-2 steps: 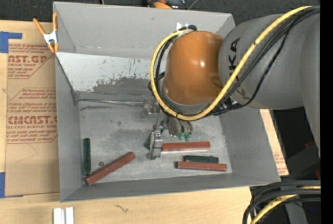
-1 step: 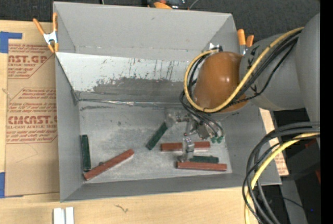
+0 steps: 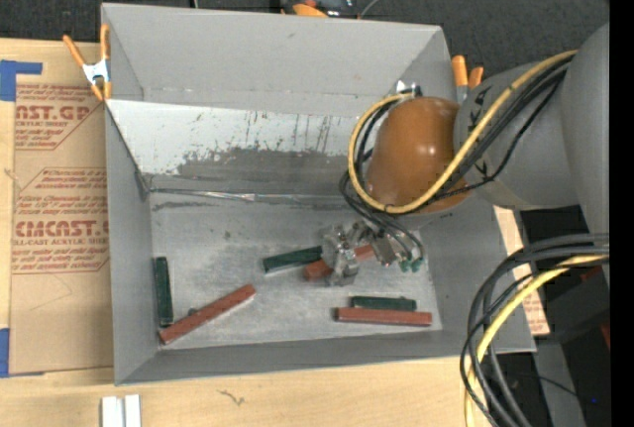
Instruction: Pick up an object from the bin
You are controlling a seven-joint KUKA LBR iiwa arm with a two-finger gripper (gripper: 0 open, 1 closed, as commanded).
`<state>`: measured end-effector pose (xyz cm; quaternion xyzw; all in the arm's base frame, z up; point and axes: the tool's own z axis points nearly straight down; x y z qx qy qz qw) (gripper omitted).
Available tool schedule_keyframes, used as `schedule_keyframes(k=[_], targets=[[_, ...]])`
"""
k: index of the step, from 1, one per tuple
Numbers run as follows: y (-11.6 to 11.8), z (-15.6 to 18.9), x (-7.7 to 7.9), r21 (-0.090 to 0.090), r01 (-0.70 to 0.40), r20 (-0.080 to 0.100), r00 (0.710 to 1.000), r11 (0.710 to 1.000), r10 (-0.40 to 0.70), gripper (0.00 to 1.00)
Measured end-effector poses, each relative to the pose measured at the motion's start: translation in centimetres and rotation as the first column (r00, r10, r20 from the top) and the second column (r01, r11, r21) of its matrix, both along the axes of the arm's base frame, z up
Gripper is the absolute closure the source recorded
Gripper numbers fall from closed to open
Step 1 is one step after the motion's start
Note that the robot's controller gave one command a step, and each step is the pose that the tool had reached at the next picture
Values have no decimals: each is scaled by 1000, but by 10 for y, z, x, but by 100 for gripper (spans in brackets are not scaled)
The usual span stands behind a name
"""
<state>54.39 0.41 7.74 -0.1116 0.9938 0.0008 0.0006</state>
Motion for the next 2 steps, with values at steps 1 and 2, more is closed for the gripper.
schedule_keyframes(k=[1, 2], targets=[[34, -6, 15, -2, 68, 2, 998, 998, -68, 100], [34, -6, 15, -1, 69, 3, 998, 998, -69, 100]])
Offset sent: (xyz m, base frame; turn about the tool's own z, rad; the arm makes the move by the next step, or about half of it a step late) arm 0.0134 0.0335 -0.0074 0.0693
